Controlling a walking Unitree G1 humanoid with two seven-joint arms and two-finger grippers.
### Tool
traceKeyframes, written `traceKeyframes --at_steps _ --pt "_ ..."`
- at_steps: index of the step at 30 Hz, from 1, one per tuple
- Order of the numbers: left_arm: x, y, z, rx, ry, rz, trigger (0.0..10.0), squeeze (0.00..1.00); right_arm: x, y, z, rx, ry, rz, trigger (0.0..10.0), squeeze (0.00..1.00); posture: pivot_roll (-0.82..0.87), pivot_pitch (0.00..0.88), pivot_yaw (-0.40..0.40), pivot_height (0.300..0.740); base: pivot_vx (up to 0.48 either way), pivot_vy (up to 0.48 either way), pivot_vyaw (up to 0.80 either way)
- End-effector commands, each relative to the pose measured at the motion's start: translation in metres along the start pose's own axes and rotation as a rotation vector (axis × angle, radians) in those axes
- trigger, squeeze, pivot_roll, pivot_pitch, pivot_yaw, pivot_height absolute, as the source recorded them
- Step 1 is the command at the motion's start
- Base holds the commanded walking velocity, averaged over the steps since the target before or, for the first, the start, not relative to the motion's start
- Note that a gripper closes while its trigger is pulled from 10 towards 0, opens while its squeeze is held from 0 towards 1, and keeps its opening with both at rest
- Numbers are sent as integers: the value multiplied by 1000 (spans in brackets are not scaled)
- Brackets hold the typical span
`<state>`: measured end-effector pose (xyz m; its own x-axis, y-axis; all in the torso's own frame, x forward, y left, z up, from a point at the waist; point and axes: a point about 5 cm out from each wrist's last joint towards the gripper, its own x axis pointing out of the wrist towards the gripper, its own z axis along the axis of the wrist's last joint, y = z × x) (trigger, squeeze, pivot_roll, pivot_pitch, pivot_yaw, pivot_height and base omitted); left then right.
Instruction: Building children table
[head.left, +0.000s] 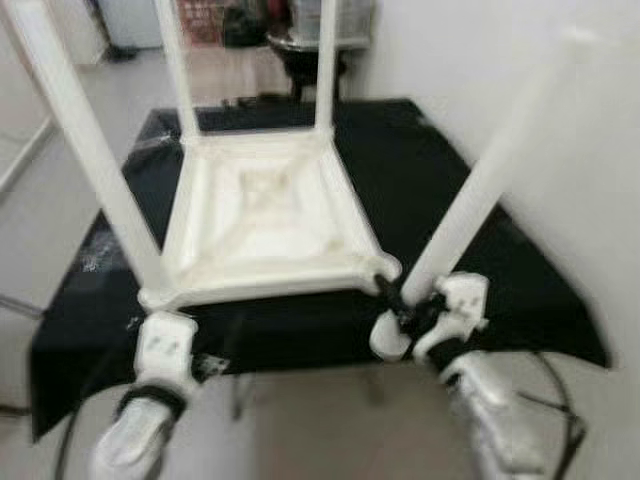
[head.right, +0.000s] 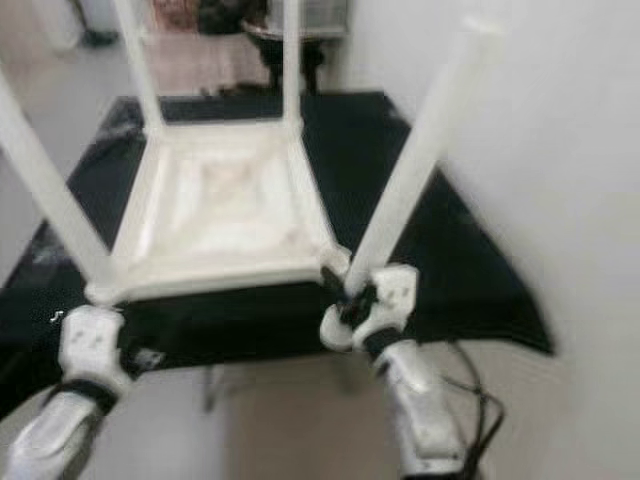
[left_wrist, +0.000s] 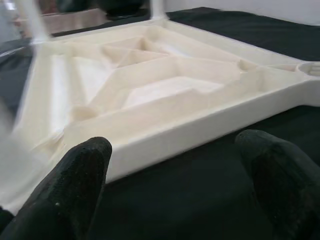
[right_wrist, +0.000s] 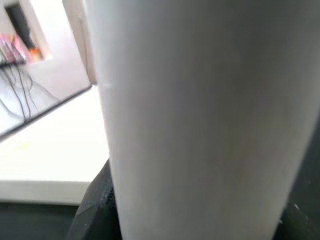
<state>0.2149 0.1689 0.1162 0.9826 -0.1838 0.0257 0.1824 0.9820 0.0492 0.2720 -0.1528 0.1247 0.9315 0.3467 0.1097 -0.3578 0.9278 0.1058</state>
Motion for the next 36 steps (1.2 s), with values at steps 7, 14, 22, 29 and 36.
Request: traceKeyframes --at_steps 7,14,22,29,36 --pt "1 -7 -2 -4 13 -32 10000 0 -4 -8 14 16 -36 24 10000 0 38 52 -10 740 324 0 0" --pt "1 -11 -6 -1 34 -42 10000 0 -3 8 24 24 -41 196 10000 0 35 54 -11 740 129 0 0" --pt "-2 -26 -12 -13 69 -131 10000 0 0 12 47 6 -91 325 10000 0 37 56 -12 740 0 0 500" --pt "-10 -47 -16 -12 92 -271 10000 0 2 22 61 45 -108 487 10000 0 37 61 -10 740 0 0 800" --pt "-10 -42 -19 15 107 -234 10000 0 10 29 62 3 -85 531 10000 0 50 67 -20 740 0 0 800"
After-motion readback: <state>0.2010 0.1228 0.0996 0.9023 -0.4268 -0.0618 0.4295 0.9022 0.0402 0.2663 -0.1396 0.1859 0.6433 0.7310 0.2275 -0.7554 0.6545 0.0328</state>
